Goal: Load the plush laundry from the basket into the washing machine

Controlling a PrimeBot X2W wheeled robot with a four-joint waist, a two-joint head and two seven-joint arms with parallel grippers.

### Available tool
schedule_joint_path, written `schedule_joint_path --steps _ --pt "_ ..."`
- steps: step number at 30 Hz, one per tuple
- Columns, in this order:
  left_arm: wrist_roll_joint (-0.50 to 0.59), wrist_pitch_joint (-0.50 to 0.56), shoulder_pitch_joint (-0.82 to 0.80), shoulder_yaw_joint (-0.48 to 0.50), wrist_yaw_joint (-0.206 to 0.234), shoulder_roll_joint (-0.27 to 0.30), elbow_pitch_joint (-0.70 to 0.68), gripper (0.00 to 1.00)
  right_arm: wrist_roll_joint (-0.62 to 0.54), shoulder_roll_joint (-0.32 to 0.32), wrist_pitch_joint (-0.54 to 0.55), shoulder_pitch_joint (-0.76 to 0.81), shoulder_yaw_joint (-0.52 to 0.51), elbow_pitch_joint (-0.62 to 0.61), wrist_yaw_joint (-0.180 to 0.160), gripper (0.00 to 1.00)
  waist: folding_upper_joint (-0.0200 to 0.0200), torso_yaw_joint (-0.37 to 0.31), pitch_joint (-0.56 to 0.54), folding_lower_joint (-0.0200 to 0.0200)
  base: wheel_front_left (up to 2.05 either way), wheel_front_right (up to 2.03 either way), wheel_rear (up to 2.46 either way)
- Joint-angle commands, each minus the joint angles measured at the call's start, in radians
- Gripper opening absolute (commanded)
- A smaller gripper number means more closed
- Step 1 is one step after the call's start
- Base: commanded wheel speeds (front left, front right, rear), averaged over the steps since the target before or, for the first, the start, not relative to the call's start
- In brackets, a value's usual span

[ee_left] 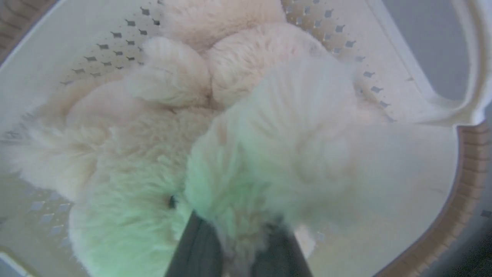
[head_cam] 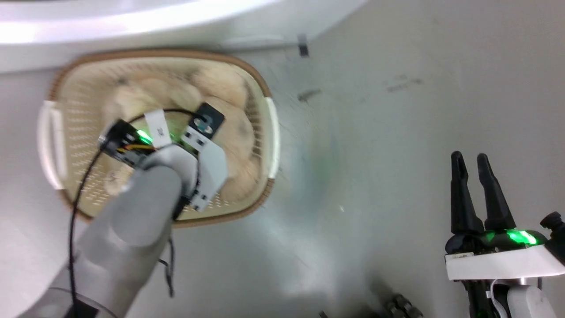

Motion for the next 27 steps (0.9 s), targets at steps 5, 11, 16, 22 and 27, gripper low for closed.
schedule_joint_path --steps 5,11,16,22,27 --pt "-0.051 -0.071 0.045 0.008 -0.012 -0.061 0.026 0.0 -0.042 0.0 -0.004 -0.005 -0.031 0.046 -0.001 1.0 -0.0001 0.135 -0.182 0.0 0.0 0.0 0.0" --pt "-0.138 -0.162 0.1 0.051 -0.014 -0.13 0.052 0.0 -0.083 0.0 -0.004 0.032 -0.062 0.097 -0.001 1.0 -0.0001 0.215 -0.314 0.0 0.0 0.0 0.0" --pt "-0.226 -0.245 0.151 0.114 -0.004 -0.177 0.058 0.0 -0.106 0.0 -0.004 0.062 -0.081 0.132 -0.001 1.0 -0.0001 0.263 -0.41 0.0 0.0 0.0 0.0" --pt "-0.32 -0.339 0.212 0.188 0.014 -0.211 0.036 0.0 -0.1 0.0 -0.004 0.088 -0.094 0.157 -0.001 1.0 -0.0001 0.289 -0.492 0.0 0.0 0.0 0.0" --pt "-0.38 -0.409 0.246 0.239 0.032 -0.228 -0.01 0.0 -0.097 0.0 -0.004 0.112 -0.1 0.172 -0.001 1.0 -0.0001 0.3 -0.547 0.0 0.0 0.0 0.0"
